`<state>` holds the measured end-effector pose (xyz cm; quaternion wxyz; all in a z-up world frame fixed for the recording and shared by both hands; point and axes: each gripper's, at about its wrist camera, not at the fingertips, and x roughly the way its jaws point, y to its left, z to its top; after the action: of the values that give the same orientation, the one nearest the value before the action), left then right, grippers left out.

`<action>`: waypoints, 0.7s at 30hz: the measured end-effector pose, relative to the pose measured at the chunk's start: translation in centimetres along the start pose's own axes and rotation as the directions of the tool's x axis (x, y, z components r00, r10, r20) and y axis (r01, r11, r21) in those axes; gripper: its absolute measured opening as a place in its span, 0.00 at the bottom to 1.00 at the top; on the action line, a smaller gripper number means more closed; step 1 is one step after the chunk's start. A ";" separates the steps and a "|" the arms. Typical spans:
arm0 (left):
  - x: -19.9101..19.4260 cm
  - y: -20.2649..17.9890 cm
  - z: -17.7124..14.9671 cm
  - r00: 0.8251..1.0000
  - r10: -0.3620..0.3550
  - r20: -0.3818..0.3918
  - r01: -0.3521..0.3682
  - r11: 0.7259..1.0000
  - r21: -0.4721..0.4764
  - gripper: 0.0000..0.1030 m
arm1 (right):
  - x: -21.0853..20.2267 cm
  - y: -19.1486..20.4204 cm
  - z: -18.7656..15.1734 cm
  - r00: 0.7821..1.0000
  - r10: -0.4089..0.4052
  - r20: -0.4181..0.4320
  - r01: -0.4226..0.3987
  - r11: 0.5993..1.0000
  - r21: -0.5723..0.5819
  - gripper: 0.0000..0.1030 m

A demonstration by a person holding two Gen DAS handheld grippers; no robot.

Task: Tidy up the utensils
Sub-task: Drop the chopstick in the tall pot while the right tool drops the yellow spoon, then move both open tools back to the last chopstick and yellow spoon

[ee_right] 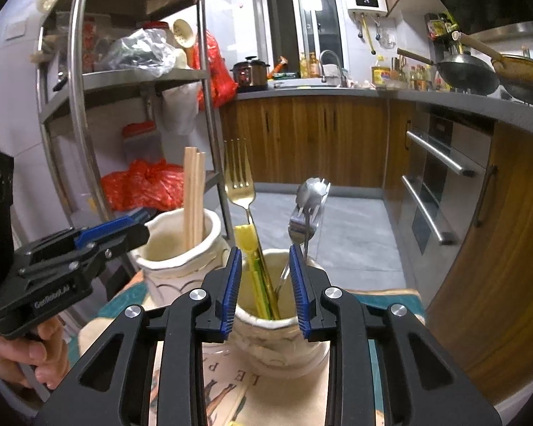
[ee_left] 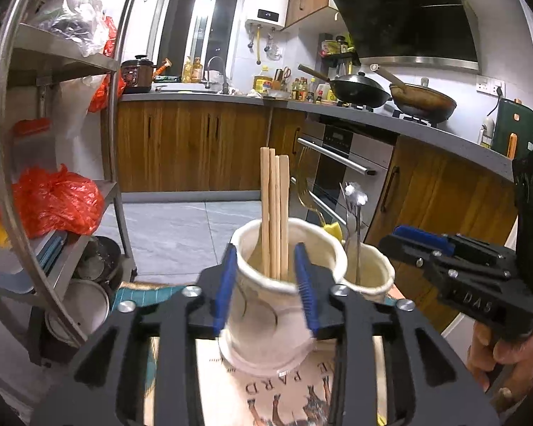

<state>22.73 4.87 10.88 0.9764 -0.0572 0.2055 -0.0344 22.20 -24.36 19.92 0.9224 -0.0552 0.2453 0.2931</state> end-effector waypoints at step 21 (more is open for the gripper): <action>-1.6 -0.9 -5.1 0.991 -0.001 -0.131 0.002 1.000 0.007 0.47 | -1.0 1.0 -6.2 0.959 0.037 -0.281 -0.055 0.997 -0.055 0.28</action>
<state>19.17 3.63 6.99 0.9610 -0.0513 0.2689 -0.0395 18.33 -25.59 15.00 0.8692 -0.1193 0.3652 0.3112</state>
